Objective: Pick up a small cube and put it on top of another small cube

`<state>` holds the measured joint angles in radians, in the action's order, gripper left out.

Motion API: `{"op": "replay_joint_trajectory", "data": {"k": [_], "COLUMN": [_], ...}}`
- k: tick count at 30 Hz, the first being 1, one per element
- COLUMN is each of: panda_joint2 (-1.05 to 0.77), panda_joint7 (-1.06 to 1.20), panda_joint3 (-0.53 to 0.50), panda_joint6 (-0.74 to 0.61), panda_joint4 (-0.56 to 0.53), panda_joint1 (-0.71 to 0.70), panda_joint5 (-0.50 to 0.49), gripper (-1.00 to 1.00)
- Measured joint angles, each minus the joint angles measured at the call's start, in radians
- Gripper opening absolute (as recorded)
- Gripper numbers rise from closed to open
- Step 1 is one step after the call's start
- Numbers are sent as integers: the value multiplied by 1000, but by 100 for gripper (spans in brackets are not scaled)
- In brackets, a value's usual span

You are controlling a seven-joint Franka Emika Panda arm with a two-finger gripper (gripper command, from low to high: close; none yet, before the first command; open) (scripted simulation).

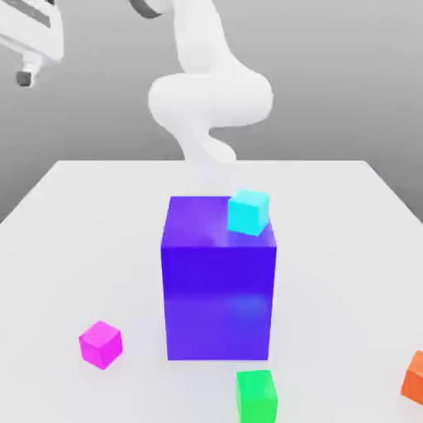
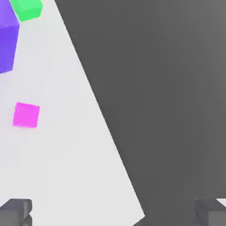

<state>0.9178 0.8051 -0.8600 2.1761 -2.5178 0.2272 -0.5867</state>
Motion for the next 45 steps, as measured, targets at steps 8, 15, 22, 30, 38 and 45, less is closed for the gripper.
{"op": "replay_joint_trajectory", "data": {"k": [8,15,22,30,38,45], "panda_joint2": [-156,-279,-199,-127,-186,-156], "panda_joint7": [363,594,608,532,673,795], "panda_joint3": [-310,-680,-1092,-1226,-955,-836], "panda_joint6": [120,238,269,282,179,0], "panda_joint4": [-56,-82,-45,-5,-71,-70], "panda_joint1": [227,614,1059,1162,955,863], "panda_joint5": [-162,-342,-657,-793,-593,-423], "gripper": [0,0,0,-100,-100,-100]}}
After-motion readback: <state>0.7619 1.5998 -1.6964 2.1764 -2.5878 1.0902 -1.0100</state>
